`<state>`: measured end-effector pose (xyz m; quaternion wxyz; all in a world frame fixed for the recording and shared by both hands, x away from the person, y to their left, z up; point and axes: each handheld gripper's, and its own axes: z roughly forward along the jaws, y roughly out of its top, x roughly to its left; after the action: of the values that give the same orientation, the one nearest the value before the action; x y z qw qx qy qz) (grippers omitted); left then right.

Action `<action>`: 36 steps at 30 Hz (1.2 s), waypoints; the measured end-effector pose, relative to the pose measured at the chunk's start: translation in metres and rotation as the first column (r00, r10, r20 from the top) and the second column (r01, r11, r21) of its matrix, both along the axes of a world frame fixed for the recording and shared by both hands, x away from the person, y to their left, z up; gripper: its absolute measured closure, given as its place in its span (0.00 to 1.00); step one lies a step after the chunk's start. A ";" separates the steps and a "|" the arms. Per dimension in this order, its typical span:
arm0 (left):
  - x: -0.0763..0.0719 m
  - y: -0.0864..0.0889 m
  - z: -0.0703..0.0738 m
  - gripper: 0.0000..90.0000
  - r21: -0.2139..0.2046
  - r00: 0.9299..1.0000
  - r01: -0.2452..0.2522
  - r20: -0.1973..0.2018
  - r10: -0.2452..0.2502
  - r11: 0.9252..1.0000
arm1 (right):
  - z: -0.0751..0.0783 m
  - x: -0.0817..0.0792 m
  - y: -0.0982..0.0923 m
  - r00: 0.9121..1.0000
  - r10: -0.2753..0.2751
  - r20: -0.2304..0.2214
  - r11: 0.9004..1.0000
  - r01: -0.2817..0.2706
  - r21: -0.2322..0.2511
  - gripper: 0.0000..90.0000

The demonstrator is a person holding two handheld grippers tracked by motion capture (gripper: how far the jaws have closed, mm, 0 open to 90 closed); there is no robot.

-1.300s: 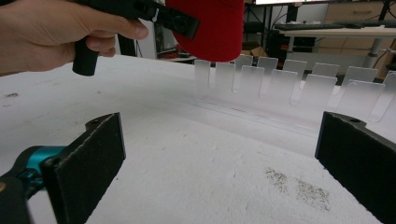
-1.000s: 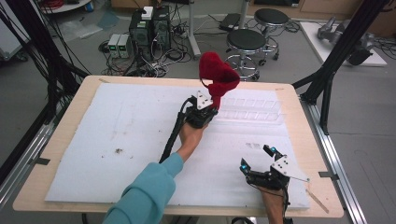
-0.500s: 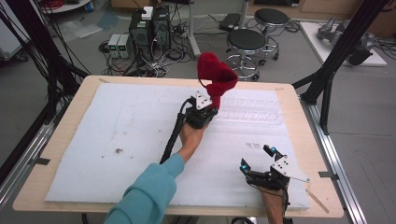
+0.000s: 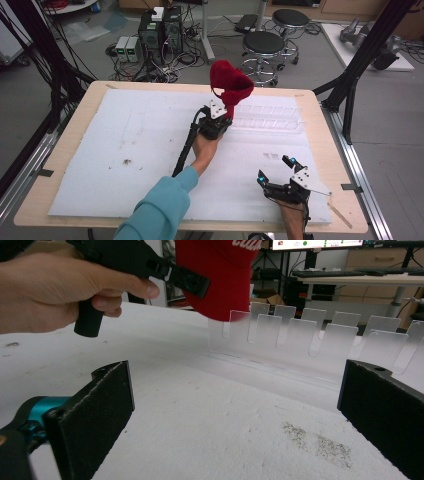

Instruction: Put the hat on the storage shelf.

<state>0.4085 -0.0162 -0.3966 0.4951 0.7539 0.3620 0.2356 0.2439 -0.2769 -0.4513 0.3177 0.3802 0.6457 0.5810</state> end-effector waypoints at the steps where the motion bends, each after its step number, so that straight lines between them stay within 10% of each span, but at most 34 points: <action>1: 0.001 0.000 -0.001 0.95 -0.003 1.000 0.002 -0.001 -0.002 1.000 | 0.000 0.000 0.000 1.000 0.000 -0.001 1.000 0.000 0.001 0.01; 20: 0.002 0.005 -0.020 0.90 0.021 0.998 0.067 -0.002 -0.067 0.998 | -0.001 -0.002 0.001 1.000 -0.002 0.014 1.000 0.003 -0.010 0.01; 31: -0.007 0.043 -0.013 0.28 -0.072 0.988 0.141 -0.047 -0.144 0.987 | -0.003 -0.008 -0.004 0.996 0.001 0.085 0.999 -0.004 0.040 0.00; 36: -0.021 0.091 0.000 0.19 -0.076 0.965 0.255 -0.045 -0.259 0.964 | -0.003 -0.007 -0.004 0.997 0.002 0.074 0.999 -0.005 0.042 0.01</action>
<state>0.3879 0.0745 -0.3971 0.5371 0.7831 0.2824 0.1358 0.2364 -0.2810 -0.4546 0.3322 0.3641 0.6219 0.6086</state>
